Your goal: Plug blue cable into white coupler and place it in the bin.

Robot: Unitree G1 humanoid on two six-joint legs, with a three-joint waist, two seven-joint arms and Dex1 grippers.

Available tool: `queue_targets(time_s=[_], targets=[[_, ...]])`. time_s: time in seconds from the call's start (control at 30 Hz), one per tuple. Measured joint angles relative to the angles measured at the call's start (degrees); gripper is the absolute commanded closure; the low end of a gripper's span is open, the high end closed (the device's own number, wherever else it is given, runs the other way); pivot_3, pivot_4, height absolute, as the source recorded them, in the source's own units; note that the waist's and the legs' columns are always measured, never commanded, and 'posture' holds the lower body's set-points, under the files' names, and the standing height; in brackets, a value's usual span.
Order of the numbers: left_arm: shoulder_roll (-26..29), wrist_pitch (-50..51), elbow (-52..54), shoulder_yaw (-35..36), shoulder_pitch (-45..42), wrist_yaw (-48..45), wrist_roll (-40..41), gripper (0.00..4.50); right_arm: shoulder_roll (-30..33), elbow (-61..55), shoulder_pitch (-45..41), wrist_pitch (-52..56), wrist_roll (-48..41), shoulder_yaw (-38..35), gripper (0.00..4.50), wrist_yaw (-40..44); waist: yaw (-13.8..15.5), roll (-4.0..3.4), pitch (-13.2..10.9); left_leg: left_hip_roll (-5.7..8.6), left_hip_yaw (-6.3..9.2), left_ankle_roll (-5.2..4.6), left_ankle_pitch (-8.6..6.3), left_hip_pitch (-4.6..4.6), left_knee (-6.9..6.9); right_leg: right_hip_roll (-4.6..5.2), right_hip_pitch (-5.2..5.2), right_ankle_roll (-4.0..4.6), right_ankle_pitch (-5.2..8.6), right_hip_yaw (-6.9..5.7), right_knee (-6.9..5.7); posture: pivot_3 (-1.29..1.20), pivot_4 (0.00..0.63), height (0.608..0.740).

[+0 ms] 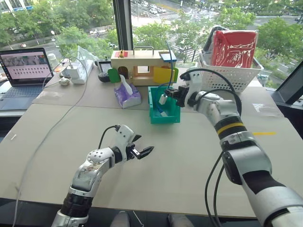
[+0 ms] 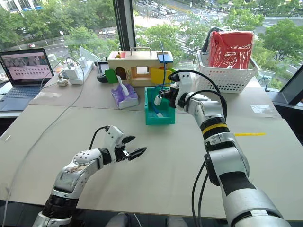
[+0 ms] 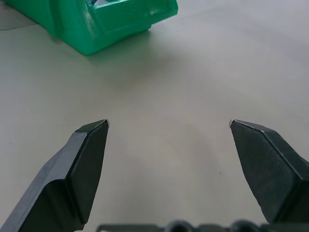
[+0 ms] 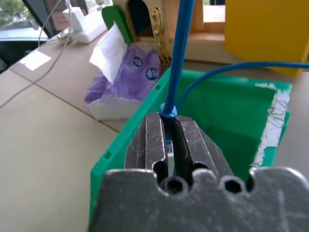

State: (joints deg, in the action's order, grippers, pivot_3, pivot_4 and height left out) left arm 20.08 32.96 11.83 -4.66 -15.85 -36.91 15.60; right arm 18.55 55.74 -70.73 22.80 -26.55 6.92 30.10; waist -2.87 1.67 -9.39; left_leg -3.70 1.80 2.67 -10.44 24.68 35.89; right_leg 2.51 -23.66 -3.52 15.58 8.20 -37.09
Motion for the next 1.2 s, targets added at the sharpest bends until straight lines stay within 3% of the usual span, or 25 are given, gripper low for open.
queue_targets(time_s=[0.13, 0.3, 0.4, 0.53, 0.67, 0.77, 0.87, 1.03, 1.2], targets=[[-0.32, -1.92, -1.52, 0.13, -0.68, 1.05, -0.28, 0.09, -0.77, 6.65, -3.03, -4.03, 3.45, -3.04, 1.76, 1.07, 0.05, -0.11, -0.08, 0.00, 0.00, 0.13, 0.08, 0.12, -0.04, -0.01, -0.27, 0.05, -0.03, 0.01, -0.15, 0.00, 0.150, 0.725], [-1.86, -2.73, -4.45, 2.86, -3.84, 3.06, 0.34, 0.09, -0.66, 5.38, -4.63, -3.52, 3.88, -7.25, 0.03, 2.82, -0.10, -0.12, -0.08, 0.00, 0.00, 0.16, 0.10, 0.21, 0.00, -0.02, -0.48, 0.06, -0.03, 0.01, -0.46, 0.00, 0.150, 0.725], [-1.18, -4.77, -6.30, 3.37, -4.35, 2.24, 0.31, 0.09, 1.89, -1.65, -3.75, 1.95, 2.26, -10.41, 0.03, 4.34, -0.06, -0.14, -0.09, 0.01, 0.00, 0.17, 0.11, 0.23, 0.00, -0.02, -0.52, 0.06, -0.03, 0.00, -0.51, 0.00, 0.150, 0.725], [1.01, -5.76, -9.30, 3.83, -5.65, -0.17, 0.42, 0.09, 8.19, -20.04, 3.04, 9.46, -0.98, -14.74, 0.03, 4.82, 0.72, -0.14, -0.09, 0.01, 0.13, 0.18, 0.11, 0.29, 0.03, -0.01, -0.44, 0.05, -0.03, -0.15, -0.47, 0.00, 0.150, 0.725], [5.31, -8.37, -13.35, 5.48, -6.83, -1.01, -0.63, 0.09, 16.03, -37.55, 21.75, 10.11, 1.61, -16.62, 0.03, 3.94, 0.84, -0.11, -0.07, 0.05, 0.13, 0.17, 0.11, 0.33, 0.04, 0.01, -0.44, 0.04, -0.02, -0.13, -0.37, 0.00, 0.150, 0.725], [7.28, -10.77, -16.08, 6.64, -5.75, -1.47, -1.65, 0.09, 17.27, -43.50, 34.21, 7.49, 4.56, -16.74, 0.03, 3.35, 0.23, -0.16, -0.10, 0.05, 0.09, 0.17, 0.11, 0.32, 0.04, -0.01, -0.53, 0.04, -0.02, -0.05, -0.48, 0.00, 0.150, 0.725], [7.18, -16.08, -16.69, 9.45, -4.42, -2.39, -0.40, 0.09, 23.01, -54.28, 49.48, 1.99, 11.86, -11.84, 0.03, 5.59, -0.18, -0.22, -0.13, 0.05, 0.08, 0.19, 0.13, 0.30, 0.07, -0.01, -0.55, 0.04, -0.02, -0.02, -0.55, 0.00, 0.150, 0.725], [6.81, -19.66, -15.97, 10.99, -3.42, -3.89, 1.08, 0.09, 19.13, -65.19, 58.18, 0.50, 9.73, -13.19, 0.03, 5.95, -1.08, -0.19, -0.15, 0.05, 0.08, 0.39, 0.27, -0.08, 0.15, -0.04, -0.17, -0.16, 0.10, 0.01, -0.70, 0.00, 0.150, 0.725], [5.69, -20.60, -17.31, 11.04, -3.39, -4.13, 1.94, 0.09, 17.00, -66.28, 60.02, 0.36, 8.16, -16.92, 0.03, 4.43, -0.97, -0.17, -0.16, 0.06, 0.09, 0.45, 0.31, -0.28, 0.32, -0.03, 0.15, -0.40, 0.18, 0.01, -0.61, 0.00, 0.150, 0.725]])
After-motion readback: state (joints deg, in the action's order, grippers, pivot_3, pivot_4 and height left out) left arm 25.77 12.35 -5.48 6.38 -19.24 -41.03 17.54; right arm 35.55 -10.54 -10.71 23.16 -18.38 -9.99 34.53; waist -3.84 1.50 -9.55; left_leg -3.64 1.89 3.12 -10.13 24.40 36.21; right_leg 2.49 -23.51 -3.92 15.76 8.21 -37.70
